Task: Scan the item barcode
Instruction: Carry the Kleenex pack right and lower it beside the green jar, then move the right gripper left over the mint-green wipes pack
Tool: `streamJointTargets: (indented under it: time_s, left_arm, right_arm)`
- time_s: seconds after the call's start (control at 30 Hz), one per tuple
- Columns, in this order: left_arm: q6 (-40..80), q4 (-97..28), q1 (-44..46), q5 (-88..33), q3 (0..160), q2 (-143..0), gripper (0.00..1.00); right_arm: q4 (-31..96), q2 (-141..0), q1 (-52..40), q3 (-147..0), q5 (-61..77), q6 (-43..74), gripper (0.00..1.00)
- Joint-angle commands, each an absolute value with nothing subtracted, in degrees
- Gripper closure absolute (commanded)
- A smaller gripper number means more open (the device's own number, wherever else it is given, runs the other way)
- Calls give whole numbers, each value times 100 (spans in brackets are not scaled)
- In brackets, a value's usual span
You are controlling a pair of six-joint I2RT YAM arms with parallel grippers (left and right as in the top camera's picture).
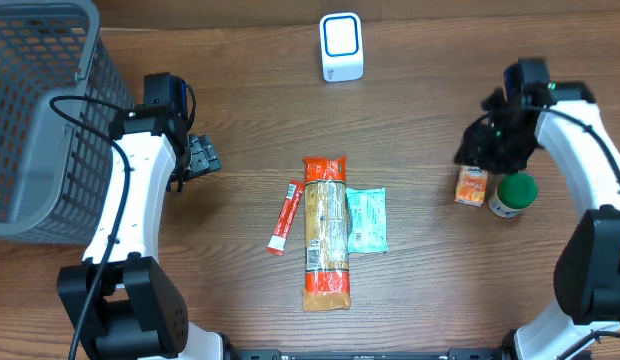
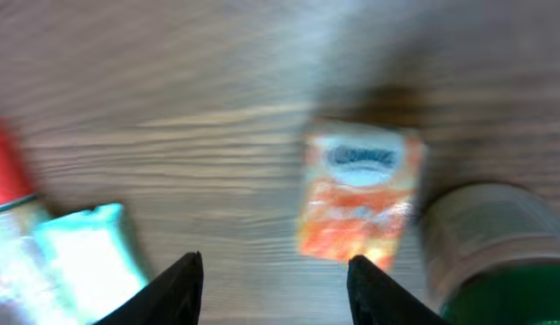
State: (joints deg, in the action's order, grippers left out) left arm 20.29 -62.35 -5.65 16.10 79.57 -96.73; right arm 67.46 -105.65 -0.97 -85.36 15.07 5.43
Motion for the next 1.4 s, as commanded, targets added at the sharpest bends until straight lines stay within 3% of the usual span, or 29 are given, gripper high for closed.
streamJointTargets:
  time_s: [0.0,0.27,0.6,0.67,0.73,0.83,1.37]
  left_arm:
    - [1883,-6233,-558,1647,8062,-9553,0]
    - [1883,-6233,-558,1647,8062,-9553,0]
    - [1883,-6233,-558,1647,8062,-9553,0]
    - [1883,-6233,-558,1647,8062,-9553,0]
    - [1883,-6233,-558,1647,8062,-9553,0]
    - [1883,-6230,-558,1647,8062,-9553,0]
    - [1883,-6233,-558,1647,8062,-9553,0]
  right_arm:
    - [6969,-10499,-467,-9096,2320,102,47]
    - [7052,-10501,-1413,-8611,2366,102,43]
    - [5457,-10501,-2554,-7314,2097,137,40]
    - [5203,-10503,-2670,-7159,1894,148,31]
    - [5037,-10512,-2735,-7050,1741,148,21]
    - [4932,-10512,-2742,-6958,1697,148,15]
    - [4864,-10514,-2735,-6936,1498,145,5]
